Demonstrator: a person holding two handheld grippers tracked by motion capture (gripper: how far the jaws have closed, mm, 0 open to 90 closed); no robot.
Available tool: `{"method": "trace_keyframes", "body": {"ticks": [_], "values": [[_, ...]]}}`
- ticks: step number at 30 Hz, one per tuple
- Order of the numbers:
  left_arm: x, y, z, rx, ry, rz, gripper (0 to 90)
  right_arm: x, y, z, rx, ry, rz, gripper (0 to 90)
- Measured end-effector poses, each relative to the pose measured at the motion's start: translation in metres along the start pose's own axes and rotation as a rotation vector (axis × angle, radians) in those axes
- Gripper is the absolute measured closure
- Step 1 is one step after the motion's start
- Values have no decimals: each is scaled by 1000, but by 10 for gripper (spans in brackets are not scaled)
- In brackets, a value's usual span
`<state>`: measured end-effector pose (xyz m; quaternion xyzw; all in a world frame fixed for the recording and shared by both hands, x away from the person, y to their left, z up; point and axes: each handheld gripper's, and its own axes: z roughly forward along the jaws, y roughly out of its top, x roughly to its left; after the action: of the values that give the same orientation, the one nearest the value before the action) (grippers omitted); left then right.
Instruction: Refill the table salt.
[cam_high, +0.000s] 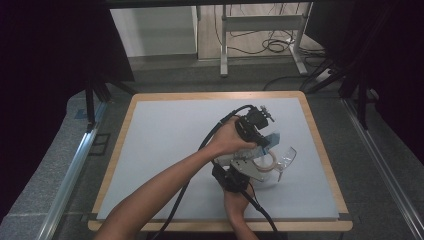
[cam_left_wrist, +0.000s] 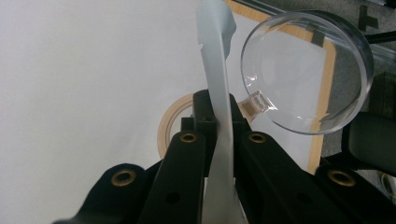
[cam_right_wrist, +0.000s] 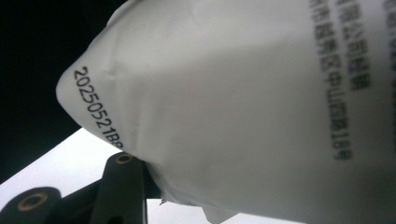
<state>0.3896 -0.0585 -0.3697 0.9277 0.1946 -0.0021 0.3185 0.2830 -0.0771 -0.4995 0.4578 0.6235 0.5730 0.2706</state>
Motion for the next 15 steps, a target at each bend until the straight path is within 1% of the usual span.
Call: {"method": "trace_keyframes", "body": {"ticks": [5, 12, 15], "values": [[0, 0, 0, -2, -2, -4, 900, 0, 0, 0, 0, 0, -3, 508], [1, 0, 1, 2, -4, 1, 900, 0, 0, 0, 0, 0, 2, 509], [1, 0, 0, -2, -8, 2, 900, -1, 0, 0, 2, -1, -4, 510]]}}
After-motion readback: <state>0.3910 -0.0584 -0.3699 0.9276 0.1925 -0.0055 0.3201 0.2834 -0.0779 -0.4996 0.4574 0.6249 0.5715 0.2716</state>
